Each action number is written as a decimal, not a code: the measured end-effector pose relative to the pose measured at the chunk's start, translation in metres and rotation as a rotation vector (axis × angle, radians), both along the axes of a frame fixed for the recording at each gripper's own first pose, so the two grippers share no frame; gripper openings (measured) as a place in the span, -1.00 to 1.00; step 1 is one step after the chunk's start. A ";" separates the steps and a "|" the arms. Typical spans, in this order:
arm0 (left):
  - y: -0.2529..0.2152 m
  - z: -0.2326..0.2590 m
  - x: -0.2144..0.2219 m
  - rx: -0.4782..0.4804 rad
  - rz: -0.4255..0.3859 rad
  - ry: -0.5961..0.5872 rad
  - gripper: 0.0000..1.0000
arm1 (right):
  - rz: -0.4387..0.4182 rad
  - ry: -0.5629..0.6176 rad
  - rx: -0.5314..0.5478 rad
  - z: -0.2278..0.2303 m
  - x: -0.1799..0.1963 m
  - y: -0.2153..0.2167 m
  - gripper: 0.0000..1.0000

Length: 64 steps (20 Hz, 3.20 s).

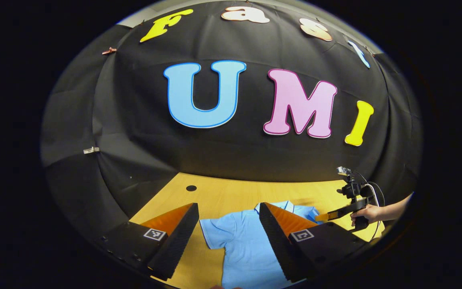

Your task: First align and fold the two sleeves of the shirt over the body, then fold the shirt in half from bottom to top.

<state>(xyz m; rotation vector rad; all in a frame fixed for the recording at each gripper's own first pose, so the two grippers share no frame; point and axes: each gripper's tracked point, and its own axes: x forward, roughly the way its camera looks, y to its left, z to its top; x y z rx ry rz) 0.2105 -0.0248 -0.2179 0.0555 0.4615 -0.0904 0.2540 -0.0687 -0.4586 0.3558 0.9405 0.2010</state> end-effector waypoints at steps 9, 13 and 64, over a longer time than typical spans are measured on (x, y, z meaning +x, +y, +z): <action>0.044 -0.131 0.069 -0.049 0.019 0.251 0.95 | -0.007 -0.180 -0.010 0.077 -0.018 -0.013 0.63; 0.066 -0.203 0.090 0.017 0.041 0.396 0.94 | -0.074 -0.203 -0.001 0.098 -0.041 -0.037 0.74; 0.034 -0.214 -0.188 -0.094 -0.349 0.854 0.94 | -0.288 0.098 0.295 0.068 -0.293 -0.024 0.78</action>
